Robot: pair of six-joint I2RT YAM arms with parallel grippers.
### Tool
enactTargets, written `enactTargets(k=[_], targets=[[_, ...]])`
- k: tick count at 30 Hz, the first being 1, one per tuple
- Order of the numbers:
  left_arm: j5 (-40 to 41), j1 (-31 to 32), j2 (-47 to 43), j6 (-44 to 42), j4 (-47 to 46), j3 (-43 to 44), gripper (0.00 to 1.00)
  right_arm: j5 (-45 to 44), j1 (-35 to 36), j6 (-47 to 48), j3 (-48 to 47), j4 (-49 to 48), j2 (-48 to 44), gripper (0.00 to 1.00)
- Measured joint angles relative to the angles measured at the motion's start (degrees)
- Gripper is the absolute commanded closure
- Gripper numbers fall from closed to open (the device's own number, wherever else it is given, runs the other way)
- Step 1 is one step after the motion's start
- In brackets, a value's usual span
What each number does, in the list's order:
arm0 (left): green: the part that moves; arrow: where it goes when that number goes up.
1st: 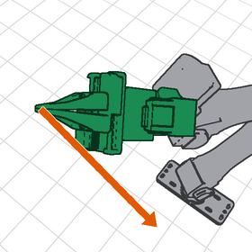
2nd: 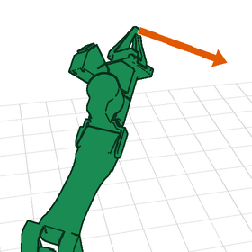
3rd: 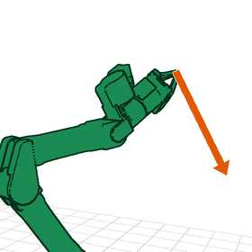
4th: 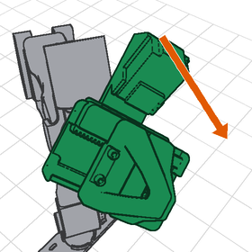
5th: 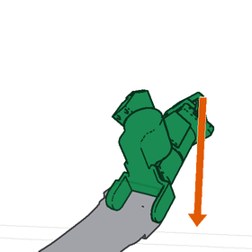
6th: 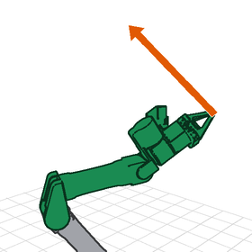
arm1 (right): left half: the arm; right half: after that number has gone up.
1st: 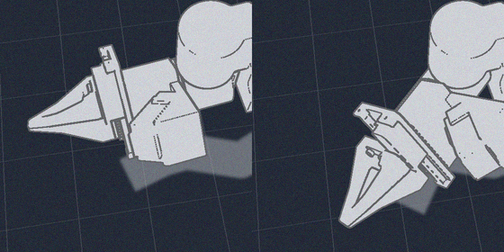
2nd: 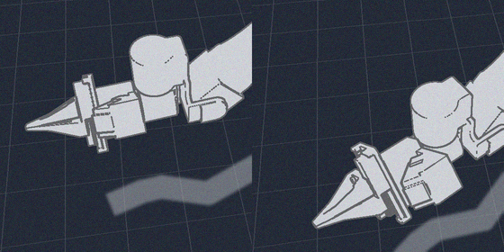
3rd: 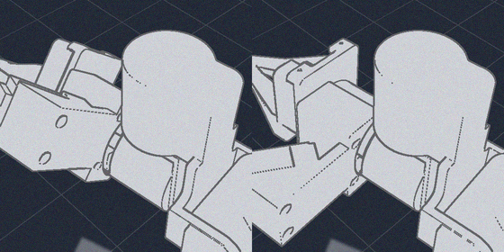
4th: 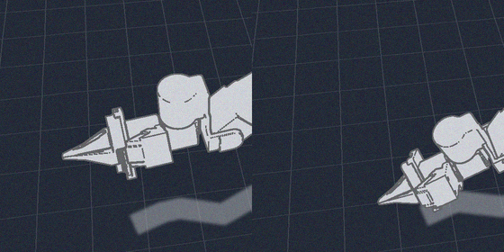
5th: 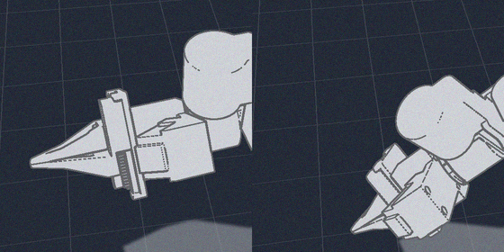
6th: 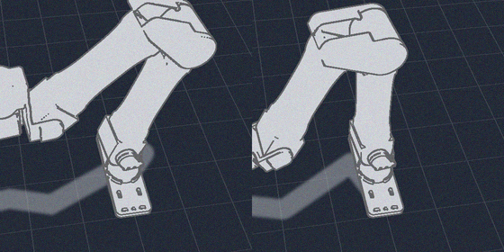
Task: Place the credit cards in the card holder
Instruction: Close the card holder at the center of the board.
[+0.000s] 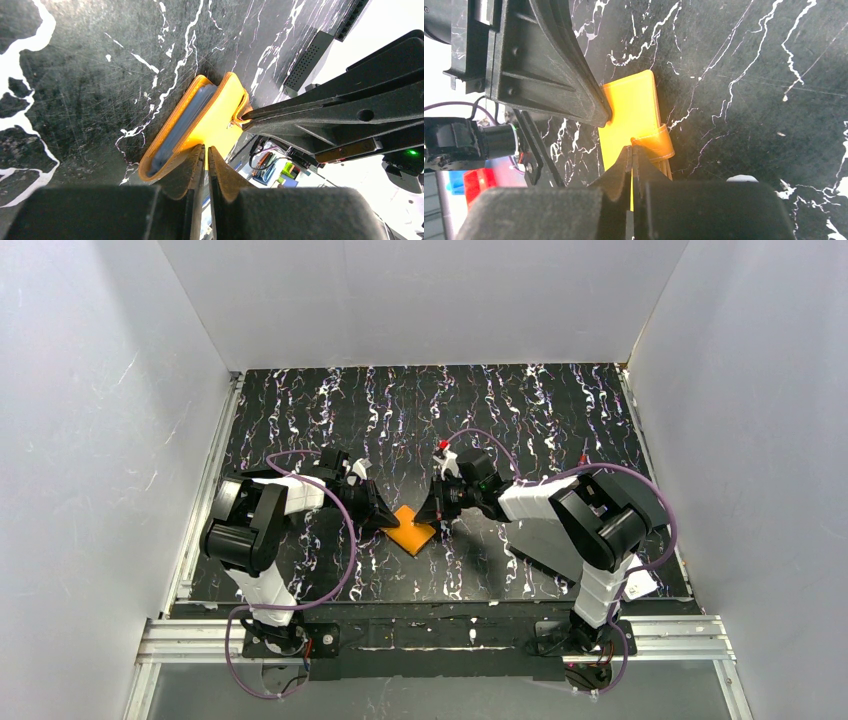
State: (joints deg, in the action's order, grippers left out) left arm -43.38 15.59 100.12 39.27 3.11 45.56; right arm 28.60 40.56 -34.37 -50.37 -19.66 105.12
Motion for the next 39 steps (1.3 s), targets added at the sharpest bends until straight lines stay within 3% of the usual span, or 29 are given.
enactTargets(k=[21,27,35,39], targets=[[-0.57,-0.11,0.35,0.85,-0.81,-0.2,0.92,0.17,-0.04,-3.96,0.37,-1.73,0.72,0.99],[-0.61,-0.13,0.42,0.9,-0.85,-0.2,0.92,-4.79,2.23,0.48,-3.04,3.61,0.44,0.99],[-0.85,-0.22,0.5,1.05,-1.25,-0.48,0.92,-17.99,9.46,8.26,-6.21,8.13,-0.17,0.99],[-1.14,-0.28,0.5,1.18,-1.62,-0.66,0.89,-16.52,8.46,9.29,-5.92,7.96,-0.39,0.99]])
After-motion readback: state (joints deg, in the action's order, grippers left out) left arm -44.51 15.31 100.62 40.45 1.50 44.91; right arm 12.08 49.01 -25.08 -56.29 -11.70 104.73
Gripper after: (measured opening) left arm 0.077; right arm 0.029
